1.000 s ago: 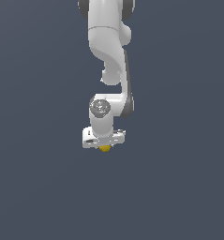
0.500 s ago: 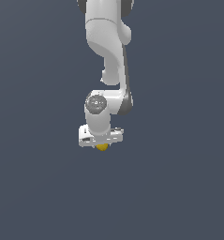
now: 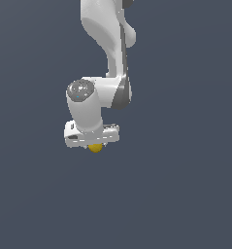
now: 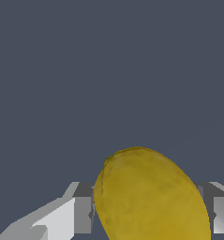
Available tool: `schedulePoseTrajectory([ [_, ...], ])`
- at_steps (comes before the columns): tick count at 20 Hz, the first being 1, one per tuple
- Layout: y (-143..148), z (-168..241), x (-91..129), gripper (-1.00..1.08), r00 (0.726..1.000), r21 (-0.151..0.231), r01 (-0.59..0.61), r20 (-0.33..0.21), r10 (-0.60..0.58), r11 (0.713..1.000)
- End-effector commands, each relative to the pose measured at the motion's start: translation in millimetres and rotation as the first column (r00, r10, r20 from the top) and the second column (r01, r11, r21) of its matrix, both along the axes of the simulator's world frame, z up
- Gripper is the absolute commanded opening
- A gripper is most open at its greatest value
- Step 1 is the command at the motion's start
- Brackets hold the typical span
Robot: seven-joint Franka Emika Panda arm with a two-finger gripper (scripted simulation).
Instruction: Pick up the object and move it to a goal position.
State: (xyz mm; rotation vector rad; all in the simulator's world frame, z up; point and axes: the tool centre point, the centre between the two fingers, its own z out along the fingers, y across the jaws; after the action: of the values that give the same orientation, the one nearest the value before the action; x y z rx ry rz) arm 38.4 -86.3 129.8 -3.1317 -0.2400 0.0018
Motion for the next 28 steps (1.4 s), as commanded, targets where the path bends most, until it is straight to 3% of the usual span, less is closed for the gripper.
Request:
schedulePoseTrajectory([
  [1,-11.9,25.4,5.4,-1.00,1.000,0.000,0.000,0.001,0.000,1.000],
  [14,-68.6,141.8,34.5,-1.00,1.000,0.000,0.000,0.001,0.000,1.000],
  [28,-90.0,185.6,48.5,-1.00,1.000,-0.001,0.000,0.001,0.000,1.000],
])
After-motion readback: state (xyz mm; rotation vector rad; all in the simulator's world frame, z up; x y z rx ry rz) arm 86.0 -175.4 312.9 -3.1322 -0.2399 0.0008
